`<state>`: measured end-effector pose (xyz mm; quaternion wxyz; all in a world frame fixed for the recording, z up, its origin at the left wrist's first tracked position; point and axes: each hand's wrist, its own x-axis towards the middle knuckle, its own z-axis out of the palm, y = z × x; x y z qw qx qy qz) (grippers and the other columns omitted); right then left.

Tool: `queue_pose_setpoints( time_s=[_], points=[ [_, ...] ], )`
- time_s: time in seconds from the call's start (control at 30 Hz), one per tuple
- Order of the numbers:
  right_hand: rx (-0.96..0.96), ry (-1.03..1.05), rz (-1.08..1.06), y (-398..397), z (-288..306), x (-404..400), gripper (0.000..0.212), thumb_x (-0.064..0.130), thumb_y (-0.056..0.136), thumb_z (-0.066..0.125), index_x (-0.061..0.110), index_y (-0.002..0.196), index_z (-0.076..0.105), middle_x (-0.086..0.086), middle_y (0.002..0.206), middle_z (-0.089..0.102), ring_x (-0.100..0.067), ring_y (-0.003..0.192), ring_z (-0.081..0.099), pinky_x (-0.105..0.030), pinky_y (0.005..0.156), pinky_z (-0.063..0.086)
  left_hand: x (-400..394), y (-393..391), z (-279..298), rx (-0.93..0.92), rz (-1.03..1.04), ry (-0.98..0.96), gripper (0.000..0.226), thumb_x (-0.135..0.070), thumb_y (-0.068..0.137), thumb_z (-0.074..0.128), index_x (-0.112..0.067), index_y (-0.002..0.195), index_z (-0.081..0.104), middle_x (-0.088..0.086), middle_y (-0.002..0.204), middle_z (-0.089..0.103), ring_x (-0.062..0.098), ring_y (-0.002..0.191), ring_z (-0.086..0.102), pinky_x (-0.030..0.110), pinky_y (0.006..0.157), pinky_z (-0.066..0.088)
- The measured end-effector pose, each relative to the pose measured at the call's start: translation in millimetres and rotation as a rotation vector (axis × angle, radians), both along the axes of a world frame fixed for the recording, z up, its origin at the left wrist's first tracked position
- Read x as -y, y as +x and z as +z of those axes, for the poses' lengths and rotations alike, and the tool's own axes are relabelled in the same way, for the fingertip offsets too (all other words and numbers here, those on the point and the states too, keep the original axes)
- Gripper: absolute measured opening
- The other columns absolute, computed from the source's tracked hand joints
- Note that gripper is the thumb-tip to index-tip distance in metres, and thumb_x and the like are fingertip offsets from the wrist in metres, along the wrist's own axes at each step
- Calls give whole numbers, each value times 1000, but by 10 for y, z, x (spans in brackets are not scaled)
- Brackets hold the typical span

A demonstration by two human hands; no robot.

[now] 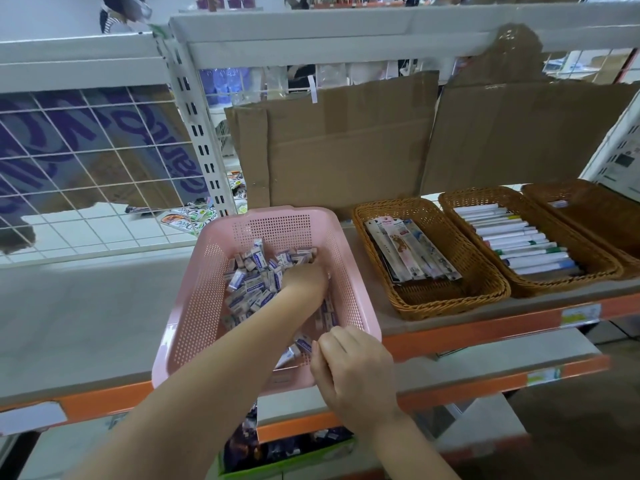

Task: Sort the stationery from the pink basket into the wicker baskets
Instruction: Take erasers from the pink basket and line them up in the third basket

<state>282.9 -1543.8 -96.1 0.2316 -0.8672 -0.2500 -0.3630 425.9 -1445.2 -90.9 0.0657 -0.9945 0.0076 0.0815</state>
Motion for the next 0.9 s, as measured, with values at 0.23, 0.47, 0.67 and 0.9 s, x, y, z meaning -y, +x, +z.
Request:
queue_pose_setpoints(
  time_s=[0.23, 0.47, 0.67, 0.9],
  points=[
    [-20, -35, 13, 12, 10, 18, 30, 22, 89, 46, 17, 60, 51, 5, 57, 45, -9, 53, 39, -20, 49, 29, -77, -54, 128, -28, -35, 84, 79, -7, 91, 52, -22, 151, 2, 17, 124, 54, 32, 103, 58, 39, 73, 48],
    [-33, -71, 32, 20, 36, 28, 30, 23, 88, 45, 17, 59, 51, 5, 56, 46, -11, 52, 41, -21, 46, 32, -168, -266, 78, -9, -127, 233, 52, -9, 95, 45, -24, 142, 30, 8, 121, 57, 28, 107, 58, 32, 69, 40],
    [-106, -156, 64, 21, 146, 65, 33, 25, 88, 41, 19, 56, 49, 5, 53, 46, -11, 49, 44, -23, 42, 34, -302, -489, 210, 70, -124, 248, 34, -11, 94, 44, -18, 128, 46, 5, 120, 61, 26, 109, 59, 32, 73, 41],
    [-409, -346, 157, 206, 345, 128, 27, 36, 97, 37, 21, 76, 45, 5, 80, 51, -11, 78, 43, -24, 63, 30, -666, -745, 443, 162, -91, 207, 44, -6, 93, 42, -20, 134, 42, 6, 117, 64, 28, 107, 61, 31, 66, 39]
  ],
)
